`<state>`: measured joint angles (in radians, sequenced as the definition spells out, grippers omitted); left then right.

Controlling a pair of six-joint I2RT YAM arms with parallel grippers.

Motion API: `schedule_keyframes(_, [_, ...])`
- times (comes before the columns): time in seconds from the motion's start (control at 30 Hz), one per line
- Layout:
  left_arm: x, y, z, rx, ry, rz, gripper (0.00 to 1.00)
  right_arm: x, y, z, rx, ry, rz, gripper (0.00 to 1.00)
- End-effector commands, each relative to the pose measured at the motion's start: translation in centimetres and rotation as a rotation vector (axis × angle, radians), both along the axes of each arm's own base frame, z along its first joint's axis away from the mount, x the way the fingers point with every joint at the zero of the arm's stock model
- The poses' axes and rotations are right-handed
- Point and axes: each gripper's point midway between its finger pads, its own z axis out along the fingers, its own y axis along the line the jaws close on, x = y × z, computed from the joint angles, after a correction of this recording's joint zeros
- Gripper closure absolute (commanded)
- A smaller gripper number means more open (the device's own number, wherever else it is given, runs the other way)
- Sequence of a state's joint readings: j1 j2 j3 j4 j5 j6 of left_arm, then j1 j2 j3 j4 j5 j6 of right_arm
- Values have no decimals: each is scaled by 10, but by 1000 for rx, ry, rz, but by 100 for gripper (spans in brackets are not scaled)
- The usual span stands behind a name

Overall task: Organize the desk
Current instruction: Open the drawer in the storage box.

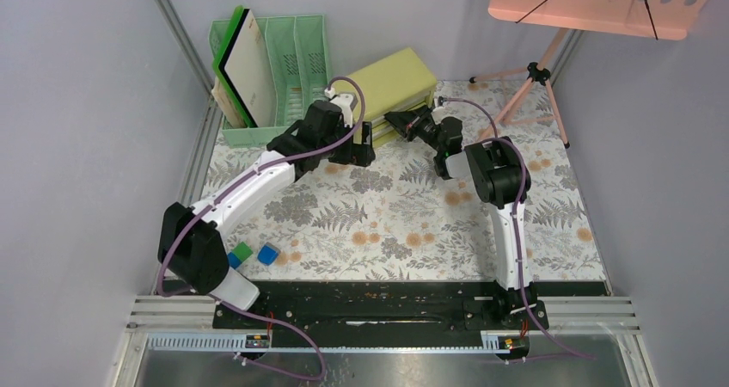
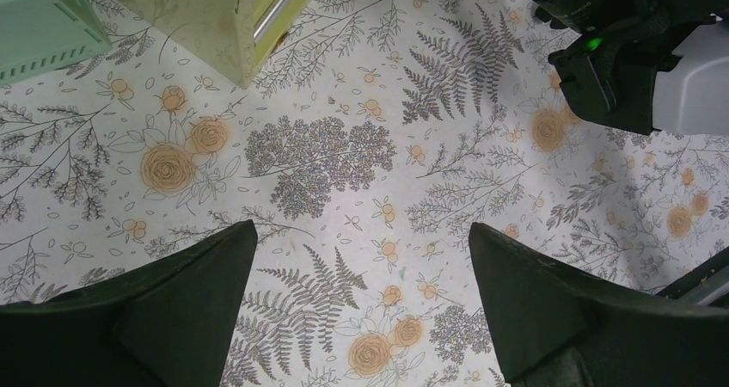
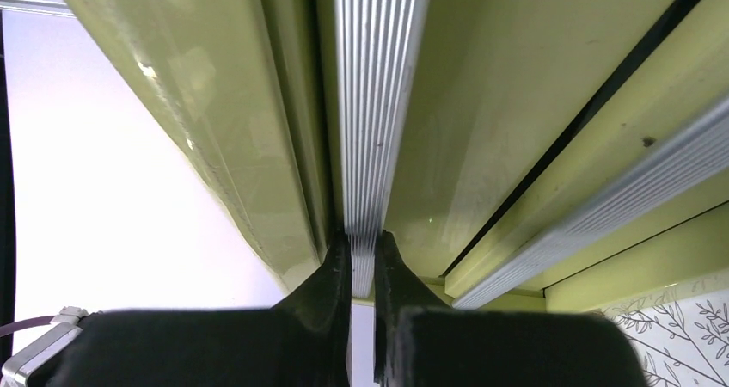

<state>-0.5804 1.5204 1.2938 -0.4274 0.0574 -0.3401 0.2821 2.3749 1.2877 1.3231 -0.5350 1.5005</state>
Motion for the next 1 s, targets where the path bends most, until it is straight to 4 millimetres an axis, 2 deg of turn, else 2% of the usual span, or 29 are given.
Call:
schedule_keyframes(0.0, [21, -13, 26, -69, -72, -3, 4, -2, 7, 32, 27, -124, 19, 100])
schedule_keyframes(0.13, [34, -30, 26, -107, -70, -35, 9, -9, 6, 32, 7, -126, 16, 100])
schedule_keyframes(0.23, [49, -45, 26, -131, -69, -53, 20, -13, 4, 30, -8, -117, 15, 100])
schedule_keyframes(0.37, [74, -58, 12, -109, -32, -51, 43, -16, 4, 32, -9, -114, 18, 100])
schedule_keyframes(0.5, [101, -64, 10, -154, -20, -44, 62, -19, 5, 35, -19, -116, 30, 100])
schedule_keyframes(0.57, [115, -62, 9, -181, -21, -25, 67, -21, 5, 36, -28, -118, 32, 100])
schedule_keyframes(0.73, [147, -38, -10, -162, 13, 64, 88, -26, 4, 40, -39, -123, 36, 100])
schedule_keyframes(0.87, [151, -30, -8, -233, 22, 47, 90, -31, 3, 40, -66, -127, 37, 100])
schedule_keyframes(0.97, [149, -29, 1, -284, -3, 17, 91, -34, 2, 40, -70, -125, 35, 100])
